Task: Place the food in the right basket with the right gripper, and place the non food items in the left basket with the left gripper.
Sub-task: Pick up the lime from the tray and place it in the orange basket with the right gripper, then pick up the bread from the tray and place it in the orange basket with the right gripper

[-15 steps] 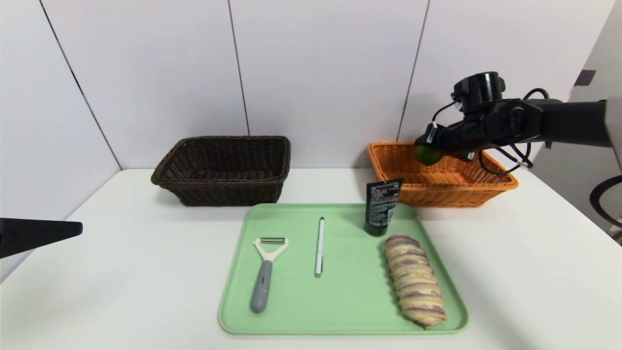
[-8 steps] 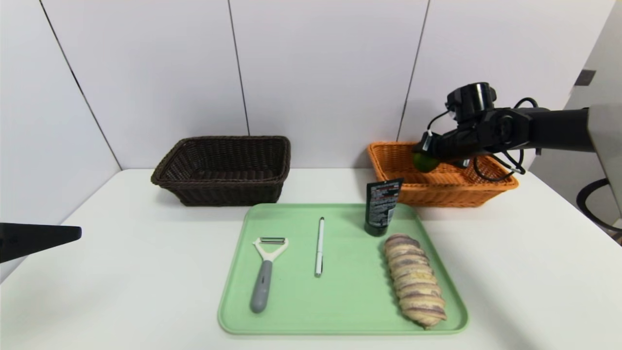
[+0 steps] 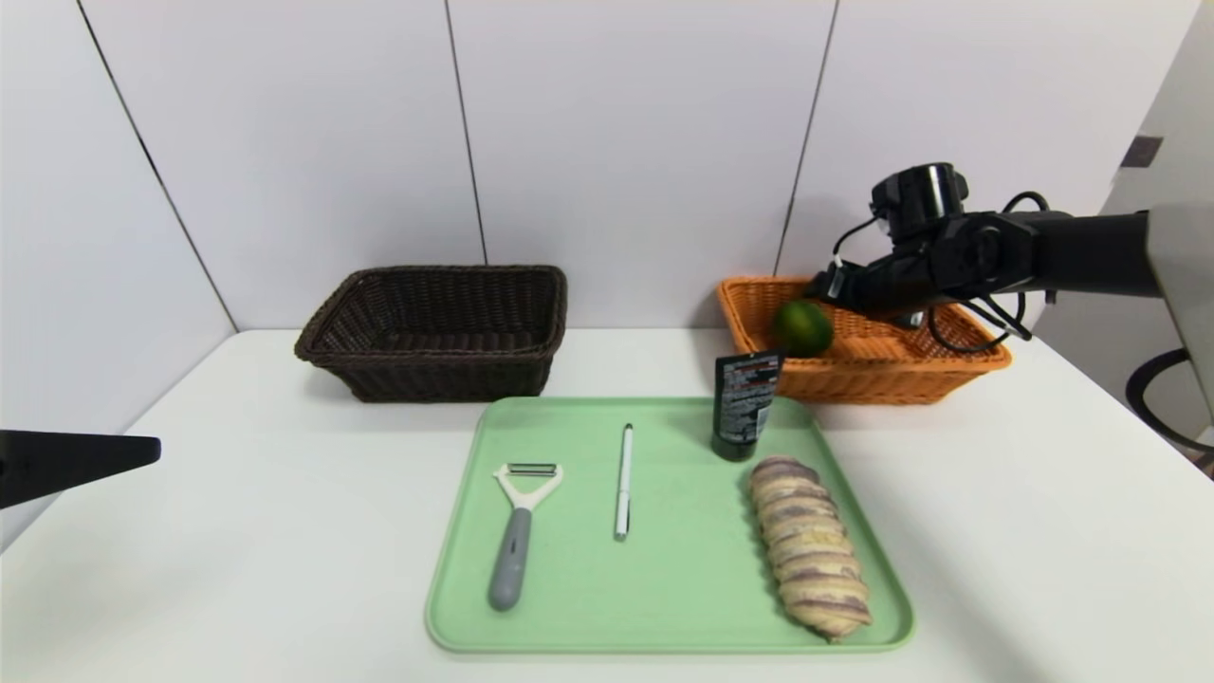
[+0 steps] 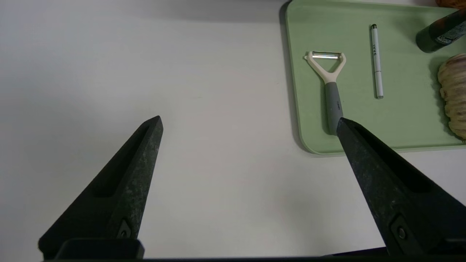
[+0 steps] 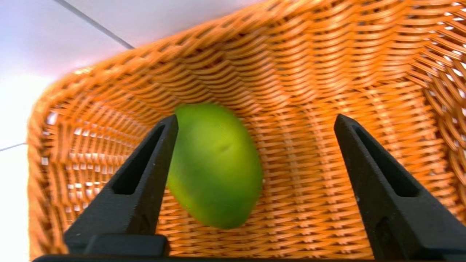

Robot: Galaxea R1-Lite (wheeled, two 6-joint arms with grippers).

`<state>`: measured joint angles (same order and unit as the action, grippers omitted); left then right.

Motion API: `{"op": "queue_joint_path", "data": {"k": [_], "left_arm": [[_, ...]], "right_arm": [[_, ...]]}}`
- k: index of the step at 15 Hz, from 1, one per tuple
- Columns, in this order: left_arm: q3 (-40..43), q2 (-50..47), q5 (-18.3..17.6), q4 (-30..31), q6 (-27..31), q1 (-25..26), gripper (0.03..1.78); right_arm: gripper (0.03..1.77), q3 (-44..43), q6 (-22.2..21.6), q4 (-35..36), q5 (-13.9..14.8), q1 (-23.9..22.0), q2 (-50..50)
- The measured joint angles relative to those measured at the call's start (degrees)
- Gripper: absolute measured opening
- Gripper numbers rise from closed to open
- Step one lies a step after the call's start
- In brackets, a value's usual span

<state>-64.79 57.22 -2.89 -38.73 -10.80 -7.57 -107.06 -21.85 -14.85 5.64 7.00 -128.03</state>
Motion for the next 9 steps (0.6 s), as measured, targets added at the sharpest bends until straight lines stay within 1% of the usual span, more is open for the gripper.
{"op": "queue_joint_path", "data": {"k": [2,5,6,9], "left_arm": [[-0.1,-0.1,0.1,0.8,0.1,0.0,1.69],[0.9,-1.0,-0.8,3.4,0.5,0.0,1.69],[1.2,-1.3,-1.6,4.4,0.5,-0.1,1.69],[1.6,-1.6,-1.8,4.3,0.3,-0.1,1.69]], "right_arm": [[1.55,0.5,0.9,-0.1,-0.1,0.1,1.0],[1.6,1.7,0.1,-1.6,-0.5,0.4,4.9],[1.61,2.1,-0.5,-3.3,-0.6,0.7,6.8],[1.65,2.8,-3.3,-10.8,-0.7,2.8,13.7]]}}
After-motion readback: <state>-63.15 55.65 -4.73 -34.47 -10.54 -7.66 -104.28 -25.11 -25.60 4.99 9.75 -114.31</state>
